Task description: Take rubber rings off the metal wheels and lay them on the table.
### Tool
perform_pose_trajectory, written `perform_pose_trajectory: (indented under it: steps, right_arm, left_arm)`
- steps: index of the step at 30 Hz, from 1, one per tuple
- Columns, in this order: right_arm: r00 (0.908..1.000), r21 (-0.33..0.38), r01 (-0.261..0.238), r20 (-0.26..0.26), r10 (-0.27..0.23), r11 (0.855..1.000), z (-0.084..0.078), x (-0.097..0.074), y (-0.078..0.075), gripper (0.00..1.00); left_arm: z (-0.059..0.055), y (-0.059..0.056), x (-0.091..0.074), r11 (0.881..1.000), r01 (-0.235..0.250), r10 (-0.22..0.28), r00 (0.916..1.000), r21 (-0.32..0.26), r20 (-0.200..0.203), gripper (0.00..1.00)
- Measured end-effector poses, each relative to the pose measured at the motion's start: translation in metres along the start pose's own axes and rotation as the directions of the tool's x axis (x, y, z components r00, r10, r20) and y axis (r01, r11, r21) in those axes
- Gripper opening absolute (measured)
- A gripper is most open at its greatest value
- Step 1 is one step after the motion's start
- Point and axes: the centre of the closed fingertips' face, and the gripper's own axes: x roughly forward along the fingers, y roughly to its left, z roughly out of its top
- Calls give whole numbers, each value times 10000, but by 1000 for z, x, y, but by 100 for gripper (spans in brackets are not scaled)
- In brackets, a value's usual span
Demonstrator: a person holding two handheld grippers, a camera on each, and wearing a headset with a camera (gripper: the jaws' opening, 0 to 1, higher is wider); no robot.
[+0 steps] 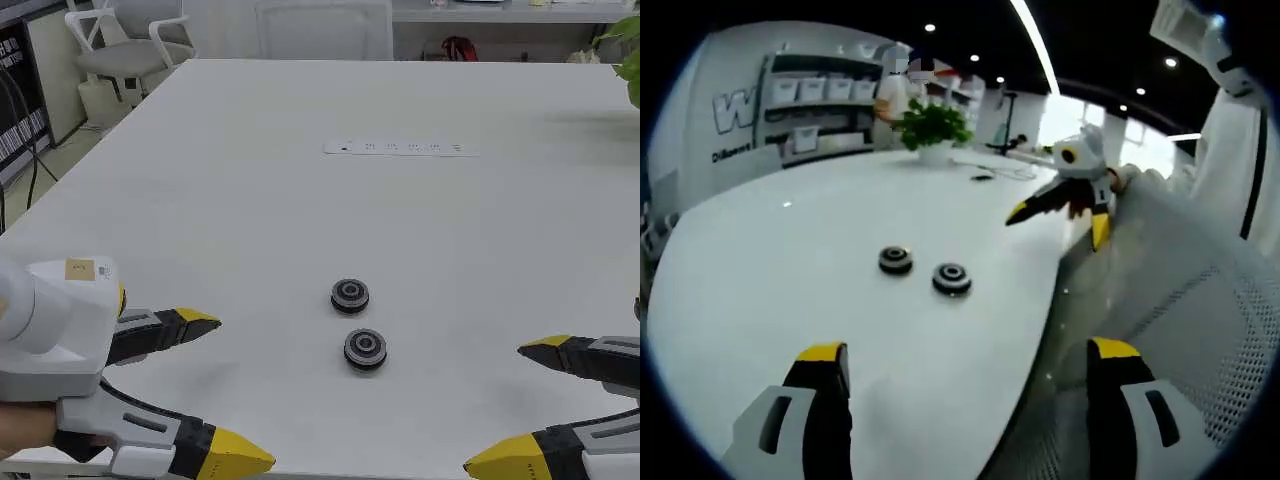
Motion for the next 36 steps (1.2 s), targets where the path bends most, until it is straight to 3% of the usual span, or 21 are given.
perform_pose_trajectory:
  steps: [21, 36]
  right_arm:
    - [10000, 17, -52, -48, 52, 10000, -2, 0, -1, 100]
    - [9993, -59, -162, 333, 164, 9999, 8, -1, 2, 100]
  left_arm:
    - [-2, 0, 1, 10000, 10, -10, 10000, -24, -75, 100]
    - [-1, 3, -2, 9964, 34, 1, 9992, 845, -408, 100]
